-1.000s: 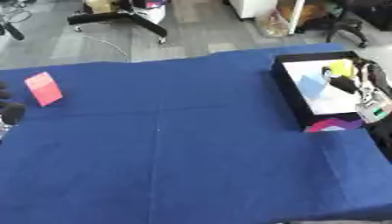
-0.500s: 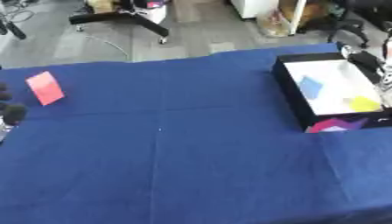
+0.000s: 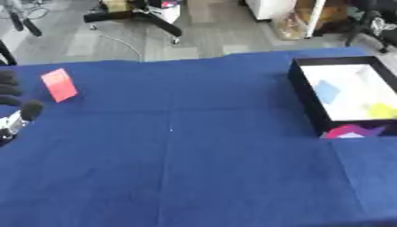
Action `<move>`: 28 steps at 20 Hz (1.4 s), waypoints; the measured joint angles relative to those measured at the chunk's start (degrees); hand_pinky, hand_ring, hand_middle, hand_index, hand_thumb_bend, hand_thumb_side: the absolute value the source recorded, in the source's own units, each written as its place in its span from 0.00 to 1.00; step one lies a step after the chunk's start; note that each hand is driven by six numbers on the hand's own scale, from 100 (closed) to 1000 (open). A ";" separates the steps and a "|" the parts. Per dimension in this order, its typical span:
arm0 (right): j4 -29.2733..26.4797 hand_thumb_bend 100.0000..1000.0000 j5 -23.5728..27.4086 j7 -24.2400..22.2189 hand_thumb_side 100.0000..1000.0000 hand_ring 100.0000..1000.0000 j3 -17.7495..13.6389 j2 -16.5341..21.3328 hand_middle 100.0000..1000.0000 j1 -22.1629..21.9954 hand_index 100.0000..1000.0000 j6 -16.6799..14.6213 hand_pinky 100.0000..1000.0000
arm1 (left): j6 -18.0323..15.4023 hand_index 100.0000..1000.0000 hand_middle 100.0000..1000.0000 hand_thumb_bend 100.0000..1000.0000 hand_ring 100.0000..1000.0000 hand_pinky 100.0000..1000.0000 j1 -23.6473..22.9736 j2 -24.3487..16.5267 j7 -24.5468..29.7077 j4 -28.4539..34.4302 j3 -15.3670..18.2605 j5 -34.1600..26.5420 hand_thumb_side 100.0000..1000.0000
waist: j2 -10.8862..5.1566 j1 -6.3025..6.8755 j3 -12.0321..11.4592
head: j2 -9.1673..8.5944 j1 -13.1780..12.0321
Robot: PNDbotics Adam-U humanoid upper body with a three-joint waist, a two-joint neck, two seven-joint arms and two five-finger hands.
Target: Pick up the objects with one hand, pass them to the other hand, and then place them into the box on the other side of the table.
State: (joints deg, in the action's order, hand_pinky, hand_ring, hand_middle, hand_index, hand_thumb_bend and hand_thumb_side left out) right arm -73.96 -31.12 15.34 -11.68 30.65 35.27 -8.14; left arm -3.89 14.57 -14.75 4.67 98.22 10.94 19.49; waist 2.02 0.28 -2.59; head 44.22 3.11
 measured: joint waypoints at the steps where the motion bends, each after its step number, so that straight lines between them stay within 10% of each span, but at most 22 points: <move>1: -5.40 0.17 -0.01 -1.88 0.33 0.84 0.74 -2.16 0.89 -1.23 0.97 -0.46 0.83 | 0.11 0.74 0.58 0.84 0.58 0.53 0.53 -1.06 -0.48 -0.71 0.15 0.83 0.53 | 0.00 0.00 0.21 | 0.00 -0.98; 6: -27.06 0.07 -2.11 -13.89 0.32 0.84 5.77 -15.77 0.88 -7.65 0.98 -6.23 0.84 | 0.29 0.77 0.60 0.78 0.60 0.59 5.02 -9.35 -1.36 -6.99 -0.26 5.67 0.51 | 0.00 0.17 2.29 | 0.00 -6.06; 11: -34.50 0.04 -2.91 -23.77 0.31 0.84 11.68 -23.08 0.88 -11.66 0.98 -13.05 0.84 | -2.07 0.83 0.68 0.65 0.67 0.70 12.91 -22.05 3.16 -20.28 -3.95 15.11 0.48 | 0.02 0.24 4.70 | 0.00 -10.08; 20: -36.77 0.01 -1.99 -28.89 0.30 0.84 14.66 -25.31 0.87 -12.01 0.98 -17.21 0.84 | -8.92 0.83 0.71 0.51 0.71 0.77 27.79 -28.10 11.88 -49.14 -8.08 37.30 0.41 | 3.12 0.22 9.58 | -1.41 -14.45; 28: -37.15 0.00 -1.63 -29.88 0.30 0.83 14.93 -25.31 0.86 -11.05 0.98 -17.86 0.83 | -5.89 0.84 0.71 0.45 0.71 0.77 29.83 -28.72 8.11 -58.17 -6.04 43.97 0.41 | 6.75 0.25 13.10 | -4.66 -17.99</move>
State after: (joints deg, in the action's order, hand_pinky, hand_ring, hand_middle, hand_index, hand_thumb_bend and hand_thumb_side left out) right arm -111.10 -32.75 -14.54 3.25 5.34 24.22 -26.00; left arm -9.78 44.39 -43.47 12.77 40.05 4.90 63.46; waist 8.77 0.53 10.51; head 39.56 -14.88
